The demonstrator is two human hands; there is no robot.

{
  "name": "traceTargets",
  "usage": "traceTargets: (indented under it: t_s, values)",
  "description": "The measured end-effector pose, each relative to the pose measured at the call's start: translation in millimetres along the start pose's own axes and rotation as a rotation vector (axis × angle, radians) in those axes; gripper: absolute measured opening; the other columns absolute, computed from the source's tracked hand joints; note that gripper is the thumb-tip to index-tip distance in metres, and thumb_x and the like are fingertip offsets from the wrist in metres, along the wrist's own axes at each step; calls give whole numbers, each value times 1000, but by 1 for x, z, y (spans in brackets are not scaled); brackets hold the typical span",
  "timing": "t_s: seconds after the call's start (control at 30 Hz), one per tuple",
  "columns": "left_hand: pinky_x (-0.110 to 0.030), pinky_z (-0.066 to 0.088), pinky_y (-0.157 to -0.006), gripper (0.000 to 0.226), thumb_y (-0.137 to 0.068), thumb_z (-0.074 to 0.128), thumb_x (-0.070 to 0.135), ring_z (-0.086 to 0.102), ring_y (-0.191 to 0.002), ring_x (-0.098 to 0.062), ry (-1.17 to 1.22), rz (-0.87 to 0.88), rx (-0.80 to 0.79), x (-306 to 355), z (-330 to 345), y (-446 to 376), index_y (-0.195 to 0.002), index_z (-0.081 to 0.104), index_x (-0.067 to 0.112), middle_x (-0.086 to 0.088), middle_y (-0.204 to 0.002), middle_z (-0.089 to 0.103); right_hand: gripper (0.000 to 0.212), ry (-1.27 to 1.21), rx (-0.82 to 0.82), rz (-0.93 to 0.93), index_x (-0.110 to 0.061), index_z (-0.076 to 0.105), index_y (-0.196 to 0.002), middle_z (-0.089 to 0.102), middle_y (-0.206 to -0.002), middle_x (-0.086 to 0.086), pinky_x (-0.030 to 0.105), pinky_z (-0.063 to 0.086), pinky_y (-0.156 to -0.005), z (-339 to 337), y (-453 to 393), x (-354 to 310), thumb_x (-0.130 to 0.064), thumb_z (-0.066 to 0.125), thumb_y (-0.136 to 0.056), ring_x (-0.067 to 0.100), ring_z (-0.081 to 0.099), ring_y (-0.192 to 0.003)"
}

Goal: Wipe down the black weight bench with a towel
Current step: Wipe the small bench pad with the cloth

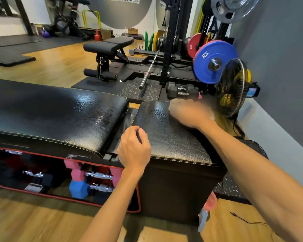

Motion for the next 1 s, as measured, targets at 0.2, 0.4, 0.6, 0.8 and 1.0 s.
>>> traceTargets:
  t_s: [0.2,0.4,0.6,0.8,1.0]
  values:
    - [-29,32,-68,37,-94,35,36,62,-91,-26,-9,-6,6,2,-1,1,-102,64,16,0,-102,68,102,30,-7,-102,-29,17,-156,19,-160,5,63,20,-113,-1,43,-5,-91,14,-76,36,19,-145]
    - [-30,31,-63,39,-96,32,37,62,-84,-29,-10,-1,3,7,-3,3,-98,64,14,-3,-98,67,97,13,29,-176,-32,19,-155,15,-162,0,62,13,-116,-2,112,-19,-88,14,-76,29,11,-148]
    - [-30,29,-64,29,-102,38,29,58,-78,-23,14,-29,-11,7,-5,2,-96,62,12,-3,-92,65,77,36,85,-203,-29,26,-154,20,-160,-1,59,16,-115,-1,132,-23,-74,29,-91,27,15,-147]
    - [-34,29,-61,32,-101,40,25,55,-74,-32,5,-13,17,3,-12,-13,-77,52,9,-9,-79,62,78,45,74,-117,-27,28,-153,22,-159,-2,59,20,-113,-2,92,-12,-74,29,-91,29,19,-145]
    - [-33,33,-59,32,-95,38,20,55,-68,-27,53,-43,87,-11,-9,-19,-78,63,8,-5,-71,63,86,21,11,-41,-25,23,-155,22,-159,3,60,23,-112,-1,27,1,-80,24,-88,35,21,-144]
Point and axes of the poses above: each hand's wrist, its own y-axis away from the middle knuckle, its own z-axis out of the palm, x = y × z, the point moved 2 cm from there along -y, towards the middle knuckle
